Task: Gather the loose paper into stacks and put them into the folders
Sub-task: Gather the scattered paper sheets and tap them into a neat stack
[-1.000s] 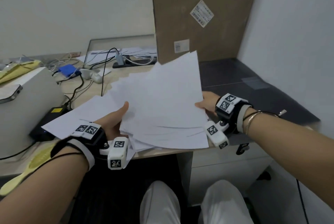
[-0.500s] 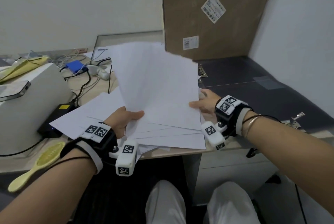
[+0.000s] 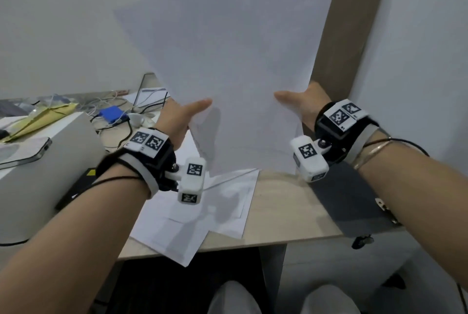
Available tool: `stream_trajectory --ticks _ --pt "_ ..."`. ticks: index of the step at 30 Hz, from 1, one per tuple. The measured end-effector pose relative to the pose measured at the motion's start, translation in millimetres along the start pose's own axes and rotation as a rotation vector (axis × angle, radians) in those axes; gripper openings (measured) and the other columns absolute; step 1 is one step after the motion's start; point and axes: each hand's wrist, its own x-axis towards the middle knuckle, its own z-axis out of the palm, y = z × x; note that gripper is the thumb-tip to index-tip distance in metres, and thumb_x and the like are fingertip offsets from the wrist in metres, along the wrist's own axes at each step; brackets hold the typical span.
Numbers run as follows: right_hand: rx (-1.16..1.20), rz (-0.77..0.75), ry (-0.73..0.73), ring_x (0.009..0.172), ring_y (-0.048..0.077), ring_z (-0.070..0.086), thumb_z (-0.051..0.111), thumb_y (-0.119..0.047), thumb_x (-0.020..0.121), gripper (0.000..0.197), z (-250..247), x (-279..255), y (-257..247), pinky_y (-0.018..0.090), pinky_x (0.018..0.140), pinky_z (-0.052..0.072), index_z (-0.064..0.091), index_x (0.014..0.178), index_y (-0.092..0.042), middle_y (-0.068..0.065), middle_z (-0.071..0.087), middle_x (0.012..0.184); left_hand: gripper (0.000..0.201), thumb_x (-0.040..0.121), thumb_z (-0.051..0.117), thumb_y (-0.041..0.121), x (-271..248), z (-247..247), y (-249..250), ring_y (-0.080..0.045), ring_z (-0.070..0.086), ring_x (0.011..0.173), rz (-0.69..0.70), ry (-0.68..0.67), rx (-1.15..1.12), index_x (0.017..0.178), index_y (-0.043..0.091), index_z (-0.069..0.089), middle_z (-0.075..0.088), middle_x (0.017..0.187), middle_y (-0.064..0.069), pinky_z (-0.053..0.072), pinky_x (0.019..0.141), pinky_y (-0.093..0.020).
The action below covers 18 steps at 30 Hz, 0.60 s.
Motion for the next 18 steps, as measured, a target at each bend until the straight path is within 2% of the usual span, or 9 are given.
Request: stream_trajectory --ticks 2,4,6,8,10,12,15,18 --pt "-0.022 0.016 -0.044 0.091 0.027 0.067 0.075 0.000 0.073 0.021 0 1 5 0.043 0.093 0.052 0.068 0.087 -0.015 0.011 0.070 0.097 0.045 0.082 0.069 0.003 5 6 -2 -0.022 0.068 0.103 -0.008 -0.030 -0.007 0.125 0.007 0.058 0.069 0.118 -0.008 0.056 0.078 -0.030" --pt "-0.057 0.060 -0.104 0.097 0.028 0.066 0.077 0.001 0.069 0.029 0 -1 17 0.043 0.097 0.049 0.067 0.094 -0.011 0.015 0.069 0.108 0.047 0.083 0.068 0.004 6 8 -8 -0.022 0.068 0.105 -0.026 -0.057 0.000 0.129 0.007 0.057 0.068 0.120 -0.008 0.056 0.077 -0.029" --pt "-0.018 0.065 -0.093 0.103 0.028 0.066 0.089 -0.016 0.055 0.051 -3 -5 27 0.044 0.097 0.049 0.067 0.101 -0.010 0.014 0.069 0.111 0.048 0.083 0.069 0.007 7 6 -14 -0.023 0.066 0.108 -0.033 -0.080 0.002 0.129 0.009 0.057 0.068 0.120 -0.006 0.056 0.079 -0.030" --pt "0.052 0.055 -0.046 0.101 0.029 0.067 0.094 -0.038 0.029 0.085 -6 -6 35 0.043 0.091 0.053 0.067 0.104 -0.009 0.012 0.070 0.109 0.052 0.079 0.072 0.012 10 3 -15 -0.024 0.065 0.112 -0.038 -0.102 -0.014 0.129 0.010 0.057 0.068 0.121 -0.006 0.053 0.088 -0.035" --pt "0.104 0.048 -0.035 0.100 0.029 0.068 0.093 -0.044 0.020 0.103 -9 -6 38 0.042 0.088 0.054 0.065 0.111 -0.005 0.014 0.070 0.110 0.055 0.077 0.071 0.016 12 1 -11 -0.025 0.063 0.114 -0.047 -0.145 -0.023 0.130 0.011 0.057 0.067 0.123 -0.006 0.051 0.095 -0.040" --pt "0.131 0.039 -0.058 0.100 0.029 0.068 0.093 -0.043 0.022 0.108 -10 -6 36 0.041 0.087 0.055 0.061 0.117 -0.003 0.014 0.069 0.111 0.053 0.080 0.070 0.018 13 1 -7 -0.024 0.063 0.116 -0.067 -0.218 0.003 0.131 0.012 0.056 0.066 0.126 -0.006 0.049 0.097 -0.041" --pt "0.140 0.034 -0.110 0.105 0.028 0.066 0.093 -0.036 0.033 0.103 -14 -4 37 0.041 0.089 0.054 0.056 0.124 -0.005 0.013 0.068 0.116 0.050 0.084 0.069 0.022 14 -1 -2 -0.023 0.061 0.118 -0.094 -0.353 0.077 0.131 0.018 0.055 0.064 0.128 -0.004 0.048 0.098 -0.043" --pt "0.199 0.086 -0.126 0.107 0.030 0.065 0.093 -0.024 0.045 0.091 -19 -5 45 0.043 0.091 0.053 0.055 0.126 -0.007 0.013 0.067 0.117 0.070 0.071 0.079 0.033 14 -5 -6 -0.024 0.060 0.119 -0.113 -0.407 0.087 0.133 0.017 0.053 0.063 0.129 -0.004 0.050 0.098 -0.042"
